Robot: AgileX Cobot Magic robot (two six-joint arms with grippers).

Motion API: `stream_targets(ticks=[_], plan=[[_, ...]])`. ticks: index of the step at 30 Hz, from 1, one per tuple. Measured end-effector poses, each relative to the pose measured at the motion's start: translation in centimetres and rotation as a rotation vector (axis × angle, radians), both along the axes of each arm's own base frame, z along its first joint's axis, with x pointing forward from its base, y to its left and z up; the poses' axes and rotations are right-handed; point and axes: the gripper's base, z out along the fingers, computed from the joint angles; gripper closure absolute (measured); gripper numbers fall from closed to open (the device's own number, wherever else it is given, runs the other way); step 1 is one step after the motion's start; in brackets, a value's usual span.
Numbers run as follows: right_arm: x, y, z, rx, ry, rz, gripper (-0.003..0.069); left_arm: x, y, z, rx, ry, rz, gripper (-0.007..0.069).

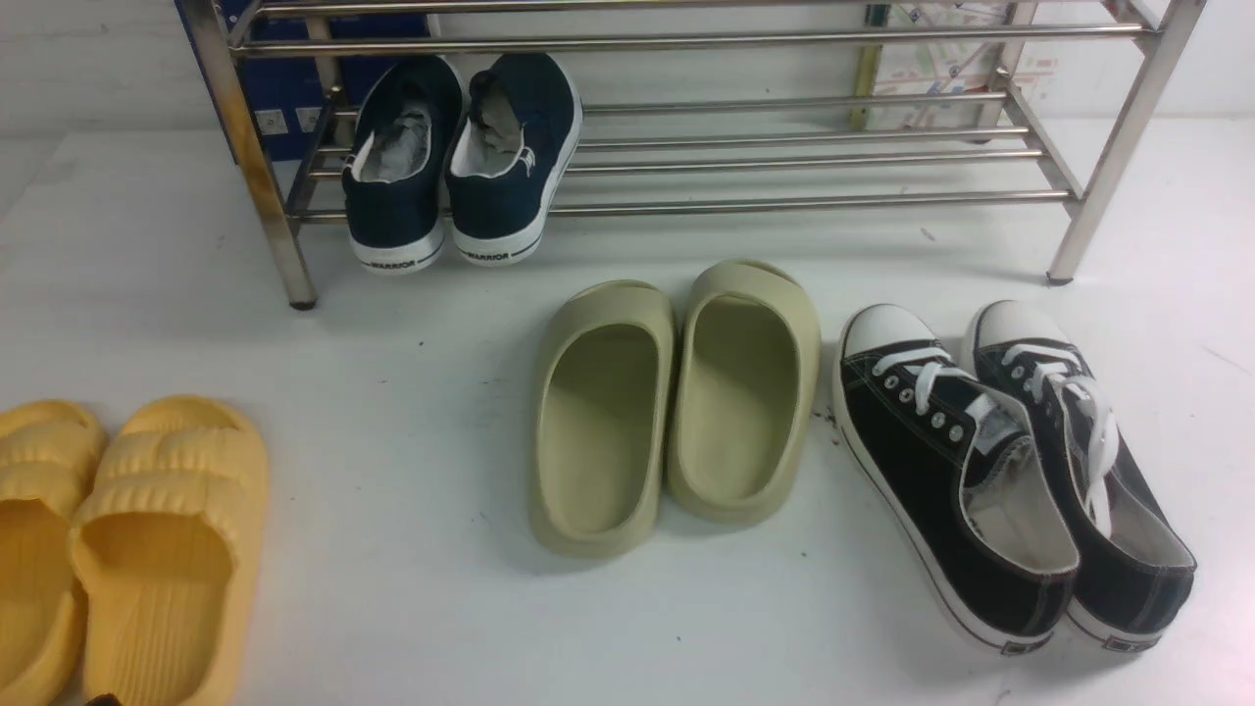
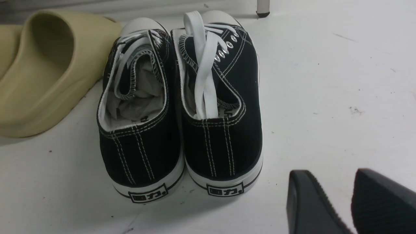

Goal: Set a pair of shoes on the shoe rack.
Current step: Use the right arm to grab the shoe closest to it

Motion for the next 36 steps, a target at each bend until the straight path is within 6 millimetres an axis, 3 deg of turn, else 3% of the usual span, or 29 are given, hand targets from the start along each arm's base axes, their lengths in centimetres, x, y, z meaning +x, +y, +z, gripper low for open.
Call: stream_targets(ticks=[36], plan=[[0.0,0.0,0.0,0.0,0.0,0.0,0.0412,0.0,0.0,0.0,0.0,0.0,0.0,0.0435]])
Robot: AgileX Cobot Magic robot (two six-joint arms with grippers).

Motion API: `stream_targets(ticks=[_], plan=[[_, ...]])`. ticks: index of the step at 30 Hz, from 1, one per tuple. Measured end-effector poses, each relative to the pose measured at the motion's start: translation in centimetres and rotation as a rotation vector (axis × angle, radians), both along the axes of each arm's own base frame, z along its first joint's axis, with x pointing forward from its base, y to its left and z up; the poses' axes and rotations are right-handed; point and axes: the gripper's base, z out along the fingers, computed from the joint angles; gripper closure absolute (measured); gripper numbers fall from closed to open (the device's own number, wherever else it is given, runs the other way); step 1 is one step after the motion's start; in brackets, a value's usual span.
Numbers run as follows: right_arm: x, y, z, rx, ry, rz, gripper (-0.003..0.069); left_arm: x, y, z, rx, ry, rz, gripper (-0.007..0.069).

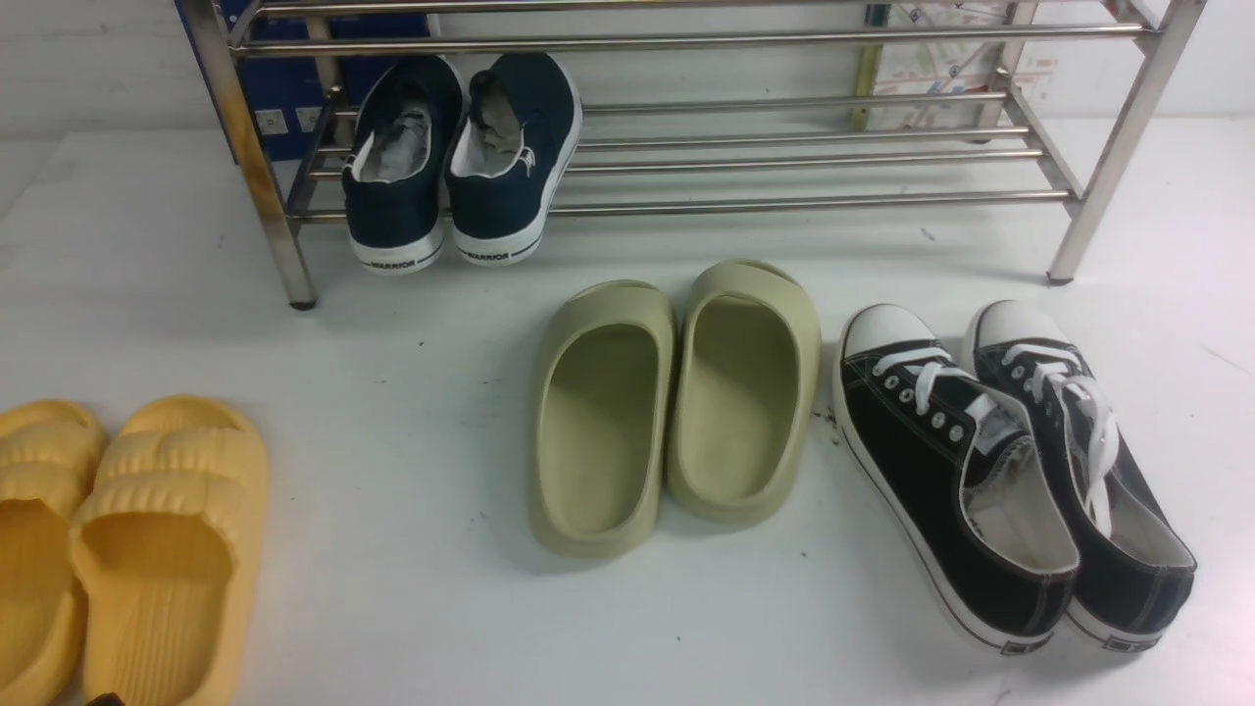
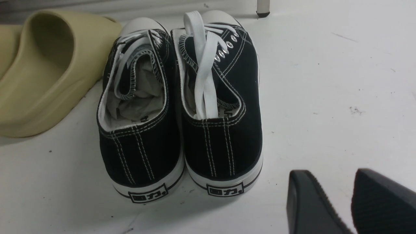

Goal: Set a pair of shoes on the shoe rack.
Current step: Use the right arm to grab the shoe closest to it

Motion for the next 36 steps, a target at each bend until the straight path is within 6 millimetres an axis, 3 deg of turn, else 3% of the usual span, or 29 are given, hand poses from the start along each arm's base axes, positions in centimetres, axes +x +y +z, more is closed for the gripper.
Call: stream_targets(ticks=[8,12,17,21,24,25,26,27,28,29,31,32,35,36], plan=[[0.2,0.0,0.5,0.001,-0.081,0.001,0.0412,0.0,0.0,0.0,0.0,0.0,0.0,0.0426],[0.5,0.1,2.8,0.247,-0.33,-0.022,0.0412,0.0,0.0,0.0,0.0,0.0,0.0,0.0421],[0.2,-0.2,4.8,0.343,-0.544,-0.037,0.0412,0.0,0.0,0.0,0.0,0.0,0.0,0.0417],[-0.8,-0.2,9.1,0.481,-0.639,-0.006,0.0412,0.0,0.0,0.0,0.0,0.0,0.0,0.0412],[-1.6,0.0,14.4,0.482,-0.61,0.028,0.0412,0.0,0.0,0.0,0.0,0.0,0.0,0.0407],[-1.6,0.1,14.7,0.479,-0.603,0.029,0.0412,0.0,0.0,0.0,0.0,0.0,0.0,0.0407],[-1.6,0.2,18.1,0.445,-0.554,0.036,0.0412,0.0,0.0,0.0,0.0,0.0,0.0,0.0407],[-1.2,0.3,19.9,0.404,-0.481,0.032,0.0412,0.0,0.0,0.0,0.0,0.0,0.0,0.0406],[-0.9,0.3,20.2,0.397,-0.46,0.028,0.0412,0.0,0.0,0.0,0.0,0.0,0.0,0.0406],[-0.5,0.3,22.1,0.349,-0.409,0.017,0.0412,0.0,0.0,0.0,0.0,0.0,0.0,0.0403],[0.2,0.3,23.0,0.309,-0.351,0.001,0.0412,0.0,0.0,0.0,0.0,0.0,0.0,0.0403],[1.6,0.1,23.7,0.237,-0.258,-0.028,0.0412,0.0,0.0,0.0,0.0,0.0,0.0,0.04],[4.6,0.1,22.9,0.145,-0.068,-0.06,0.0412,0.0,0.0,0.0,0.0,0.0,0.0,0.0397],[4.6,0.1,22.8,0.144,-0.062,-0.059,0.0412,0.0,0.0,0.0,0.0,0.0,0.0,0.0397]])
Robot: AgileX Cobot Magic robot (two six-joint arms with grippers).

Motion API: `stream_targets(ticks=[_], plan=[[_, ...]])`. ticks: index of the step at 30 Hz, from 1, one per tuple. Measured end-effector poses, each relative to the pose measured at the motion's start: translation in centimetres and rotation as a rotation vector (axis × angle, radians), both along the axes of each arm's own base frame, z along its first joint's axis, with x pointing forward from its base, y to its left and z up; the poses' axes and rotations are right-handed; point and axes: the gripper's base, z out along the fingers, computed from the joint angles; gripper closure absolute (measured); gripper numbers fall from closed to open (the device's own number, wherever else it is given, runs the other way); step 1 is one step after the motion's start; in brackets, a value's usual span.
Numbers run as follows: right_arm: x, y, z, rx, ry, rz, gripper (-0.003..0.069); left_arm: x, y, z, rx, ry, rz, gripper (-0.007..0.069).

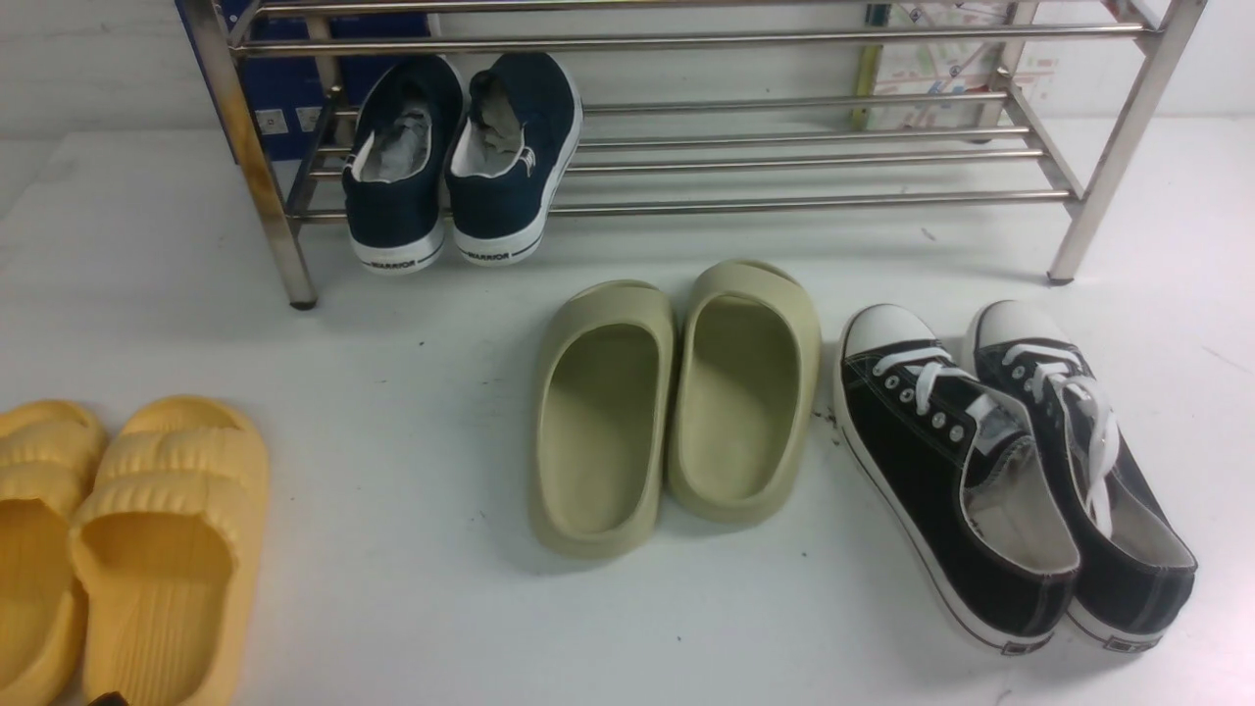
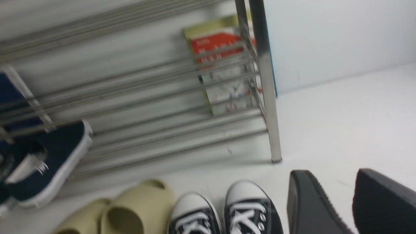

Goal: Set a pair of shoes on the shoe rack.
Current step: Use the right arm to grab the shoe closest to it

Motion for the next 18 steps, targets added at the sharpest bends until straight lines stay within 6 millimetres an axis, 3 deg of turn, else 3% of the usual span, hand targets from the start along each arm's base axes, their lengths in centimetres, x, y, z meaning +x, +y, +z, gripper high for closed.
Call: stream_targets(ticks=[1,3,8,9,11,13,18], plan=[[1.6,0.4,-1.2,-0.014,0.12,0.027,0.0413,0.0,0.0,0.0,0.0,0.0,0.0,0.0396],[2.4,0.7,-1.8,-0.026,0.183,0.061,0.0415,0.0,0.0,0.0,0.0,0.0,0.0,0.0396],[6.6,3.6,-6.0,-0.062,0.539,0.315,0.0419,0.0,0.0,0.0,0.0,0.0,0.0,0.0389],[6.6,3.6,-6.0,-0.062,0.539,0.315,0.0419,0.0,0.0,0.0,0.0,0.0,0.0,0.0389],[9.4,4.7,-8.8,-0.058,0.701,0.363,0.041,0.0,0.0,0.0,0.0,0.0,0.0,0.0389],[10.0,5.2,-9.5,-0.066,0.736,0.38,0.0405,0.0,0.0,0.0,0.0,0.0,0.0,0.0386],[13.0,8.9,-11.5,-0.168,0.837,0.453,0.0348,0.0,0.0,0.0,0.0,0.0,0.0,0.0386]])
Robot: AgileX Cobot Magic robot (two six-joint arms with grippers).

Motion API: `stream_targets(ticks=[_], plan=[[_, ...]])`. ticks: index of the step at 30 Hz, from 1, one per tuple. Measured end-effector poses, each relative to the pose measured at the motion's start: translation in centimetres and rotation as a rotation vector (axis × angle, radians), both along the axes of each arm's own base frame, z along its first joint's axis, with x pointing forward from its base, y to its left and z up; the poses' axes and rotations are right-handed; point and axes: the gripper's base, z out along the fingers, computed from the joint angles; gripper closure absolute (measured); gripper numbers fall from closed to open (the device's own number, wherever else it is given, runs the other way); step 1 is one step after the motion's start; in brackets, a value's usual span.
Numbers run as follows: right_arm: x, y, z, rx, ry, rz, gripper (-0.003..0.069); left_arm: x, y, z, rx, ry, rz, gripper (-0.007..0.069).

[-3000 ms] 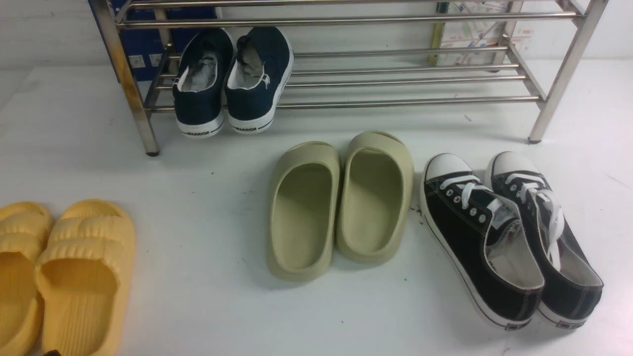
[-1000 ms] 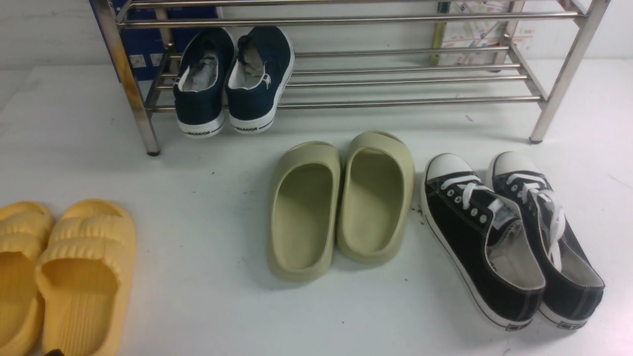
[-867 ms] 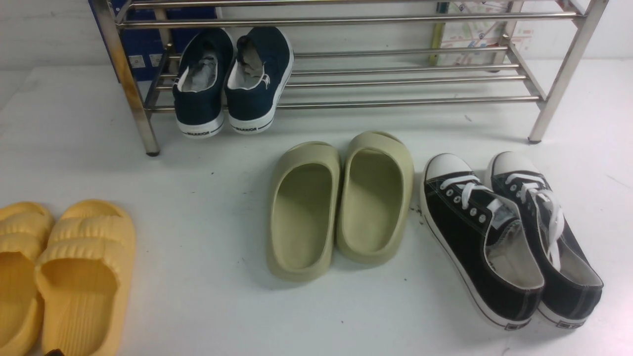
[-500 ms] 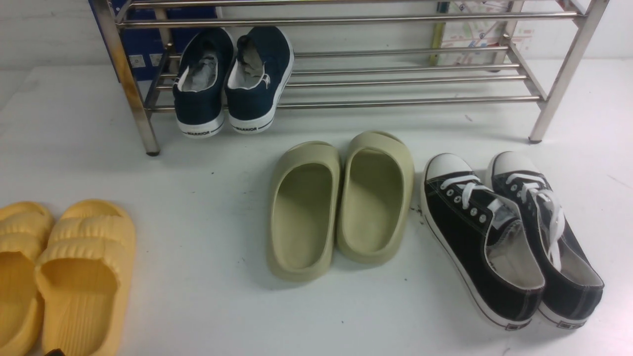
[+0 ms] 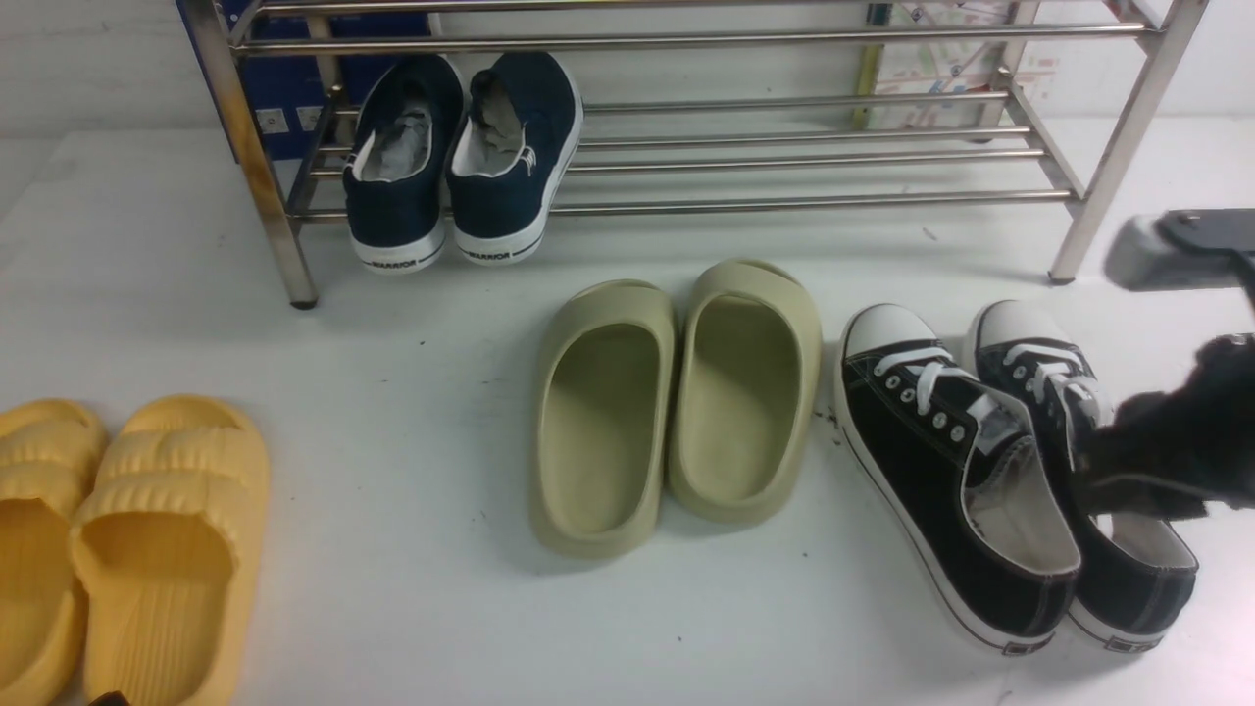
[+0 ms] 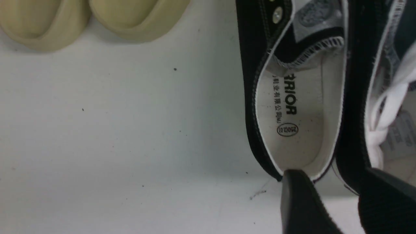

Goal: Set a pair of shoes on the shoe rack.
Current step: Use the right arm to grab the shoe closest to it

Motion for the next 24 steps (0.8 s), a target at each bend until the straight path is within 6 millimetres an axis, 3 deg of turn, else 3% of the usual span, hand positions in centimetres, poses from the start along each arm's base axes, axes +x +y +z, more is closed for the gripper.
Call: stream_targets(ticks=[5,6,15,19,21,22,24], plan=[[2.1,2.2,-2.2,-0.067,0.059,-0.045,0.0292,0.0,0.0,0.0,0.0,0.0,0.0,0.0386],[2.9,2.8,-3.6,-0.074,0.093,-0.066,0.0284,0.0,0.0,0.0,0.0,0.0,0.0,0.0386],[5.2,4.1,-8.7,-0.094,0.186,-0.099,0.0293,0.0,0.0,0.0,0.0,0.0,0.0,0.0386],[5.4,4.4,-9.5,-0.089,0.203,-0.099,0.0357,0.0,0.0,0.0,0.0,0.0,0.0,0.0386],[5.4,4.5,-9.7,-0.075,0.214,-0.096,0.0482,0.0,0.0,0.0,0.0,0.0,0.0,0.0386],[5.4,4.5,-9.7,-0.075,0.214,-0.096,0.0482,0.0,0.0,0.0,0.0,0.0,0.0,0.0386],[5.4,4.8,-9.5,-0.056,0.221,-0.081,0.0619,0.0,0.0,0.0,0.0,0.0,0.0,0.0386]])
